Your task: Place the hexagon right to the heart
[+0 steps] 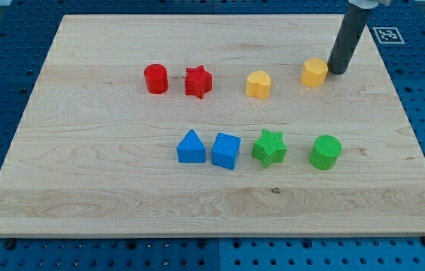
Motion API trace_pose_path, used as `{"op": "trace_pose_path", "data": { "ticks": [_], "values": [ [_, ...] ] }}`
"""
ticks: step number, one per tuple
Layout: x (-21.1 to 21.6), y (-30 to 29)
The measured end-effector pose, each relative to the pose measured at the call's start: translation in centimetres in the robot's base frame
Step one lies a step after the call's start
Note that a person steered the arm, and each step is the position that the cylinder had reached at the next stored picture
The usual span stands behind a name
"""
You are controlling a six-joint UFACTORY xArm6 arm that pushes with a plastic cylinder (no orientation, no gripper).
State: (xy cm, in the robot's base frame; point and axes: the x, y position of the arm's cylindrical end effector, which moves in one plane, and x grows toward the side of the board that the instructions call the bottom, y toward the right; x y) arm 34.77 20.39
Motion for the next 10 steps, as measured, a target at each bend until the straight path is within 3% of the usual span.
{"op": "trace_pose_path", "data": {
  "ticks": [2,4,10],
  "values": [
    [2.4,-2.9],
    [-0.9,-3.2],
    [0.7,-6.8]
  ]
}}
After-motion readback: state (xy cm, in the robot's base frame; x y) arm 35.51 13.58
